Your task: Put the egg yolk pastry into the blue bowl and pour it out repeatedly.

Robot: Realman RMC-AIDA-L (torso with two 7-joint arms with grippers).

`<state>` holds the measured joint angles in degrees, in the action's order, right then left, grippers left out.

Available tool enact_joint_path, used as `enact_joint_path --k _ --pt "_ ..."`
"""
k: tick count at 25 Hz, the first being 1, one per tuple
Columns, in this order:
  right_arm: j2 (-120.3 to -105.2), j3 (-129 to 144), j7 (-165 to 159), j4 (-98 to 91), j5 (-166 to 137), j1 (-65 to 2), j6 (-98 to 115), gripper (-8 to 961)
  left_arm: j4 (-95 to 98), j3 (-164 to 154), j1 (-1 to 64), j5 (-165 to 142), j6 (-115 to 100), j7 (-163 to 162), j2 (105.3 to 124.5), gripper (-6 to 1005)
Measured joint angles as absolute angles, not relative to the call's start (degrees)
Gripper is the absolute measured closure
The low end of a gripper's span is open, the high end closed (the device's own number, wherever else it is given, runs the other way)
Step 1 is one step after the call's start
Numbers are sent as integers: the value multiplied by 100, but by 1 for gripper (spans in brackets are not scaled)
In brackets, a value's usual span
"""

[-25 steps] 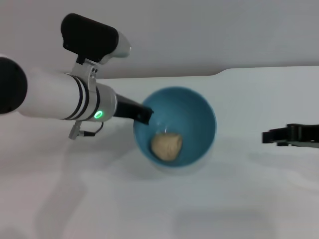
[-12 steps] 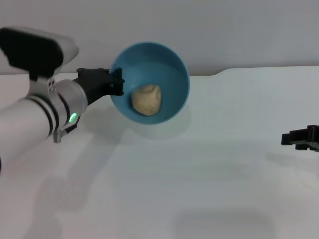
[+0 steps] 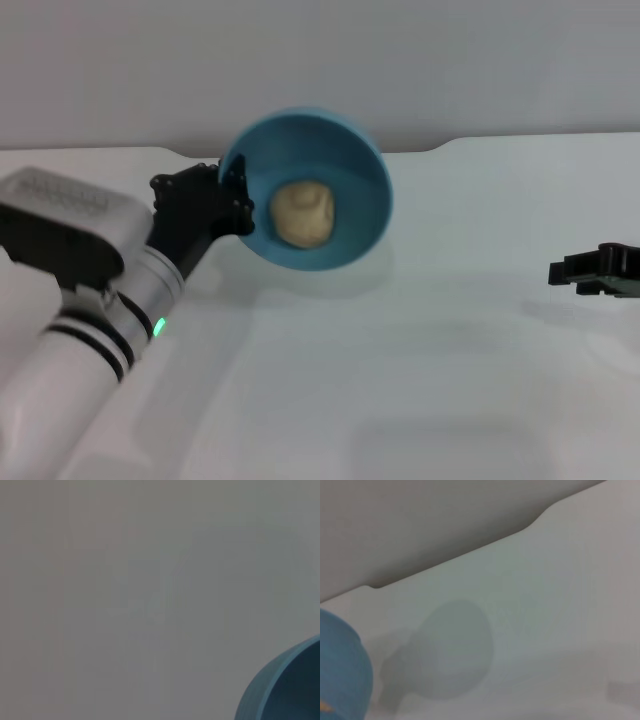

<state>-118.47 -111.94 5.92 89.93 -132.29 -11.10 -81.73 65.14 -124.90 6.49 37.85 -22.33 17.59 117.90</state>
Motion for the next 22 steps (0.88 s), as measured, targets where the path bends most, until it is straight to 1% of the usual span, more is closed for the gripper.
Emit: enact_joint_path --k 9,18,22 --pt "-11847 -11201 638 8842 -13331 -1205 -8164 593 5482 -13533 790 3783 -4429 1755 11822 1000" --pt "-11847 -11191 688 8828 -13339 -1225 -8170 593 4946 -13826 1075 3831 -4958 1547 11871 1001" --pt "-11851 -11176 726 8794 -13335 -1226 -8185 593 4661 -13891 1168 3835 -5562 1294 11898 1001"
